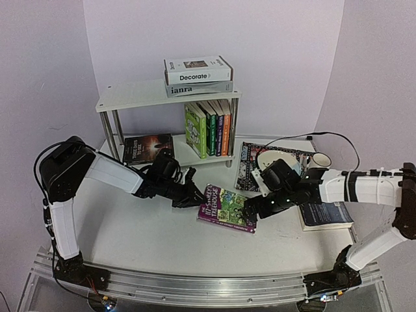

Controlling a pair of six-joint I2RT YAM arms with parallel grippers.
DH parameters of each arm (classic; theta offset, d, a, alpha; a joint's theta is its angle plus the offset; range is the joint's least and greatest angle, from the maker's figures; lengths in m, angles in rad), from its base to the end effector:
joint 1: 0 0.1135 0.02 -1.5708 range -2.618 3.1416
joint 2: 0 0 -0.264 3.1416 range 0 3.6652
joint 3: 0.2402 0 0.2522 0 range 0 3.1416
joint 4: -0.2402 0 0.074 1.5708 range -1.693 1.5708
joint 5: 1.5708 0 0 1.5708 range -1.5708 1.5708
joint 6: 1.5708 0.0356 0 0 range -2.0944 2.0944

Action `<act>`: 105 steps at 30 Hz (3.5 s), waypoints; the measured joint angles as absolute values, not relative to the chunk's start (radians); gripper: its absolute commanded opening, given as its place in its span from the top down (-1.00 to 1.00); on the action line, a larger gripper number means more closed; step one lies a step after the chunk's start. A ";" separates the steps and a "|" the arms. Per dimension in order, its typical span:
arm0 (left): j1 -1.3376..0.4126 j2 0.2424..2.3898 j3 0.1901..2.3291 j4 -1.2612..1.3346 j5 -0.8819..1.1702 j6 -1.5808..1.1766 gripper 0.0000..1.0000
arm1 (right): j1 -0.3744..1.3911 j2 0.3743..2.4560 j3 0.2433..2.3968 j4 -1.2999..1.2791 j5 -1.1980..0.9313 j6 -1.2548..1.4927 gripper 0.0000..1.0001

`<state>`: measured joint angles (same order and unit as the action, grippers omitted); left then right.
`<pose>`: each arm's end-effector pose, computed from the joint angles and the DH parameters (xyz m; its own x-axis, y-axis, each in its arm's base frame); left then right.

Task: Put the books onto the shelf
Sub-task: Pick up the book at the center of the board, then pass from the left arm to the right

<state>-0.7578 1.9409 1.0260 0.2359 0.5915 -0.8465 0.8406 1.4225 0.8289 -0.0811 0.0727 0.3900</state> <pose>0.2718 -0.2846 0.1371 -0.9656 0.0578 -0.2534 0.2453 0.5252 -0.8149 0.2041 0.2241 0.2189 -0.6535 -0.1615 -0.7395 -0.4939 0.8313 0.2549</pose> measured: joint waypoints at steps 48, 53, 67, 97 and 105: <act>-0.738 1.910 1.024 0.233 0.643 -0.874 1.00 | 1.371 2.017 1.067 -0.078 1.106 -0.111 -0.22; -0.738 1.910 1.024 0.233 0.649 -0.888 1.00 | 1.372 2.032 1.066 -0.076 1.130 -0.112 0.01; -0.728 1.883 1.012 0.225 0.651 -0.897 0.50 | 1.372 2.045 1.072 -0.029 1.216 -0.101 1.00; -0.719 1.075 0.923 -0.144 -0.078 -0.552 -0.99 | 1.227 1.634 1.063 0.093 0.761 -0.014 1.00; -0.714 0.901 0.890 -0.233 -0.312 -0.540 -0.99 | 1.138 1.644 1.106 0.242 0.622 0.103 1.00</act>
<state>-0.7143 0.9009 0.8897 -0.2329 -0.3115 -0.5396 1.1379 1.6436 1.1056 0.2423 0.6223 0.1030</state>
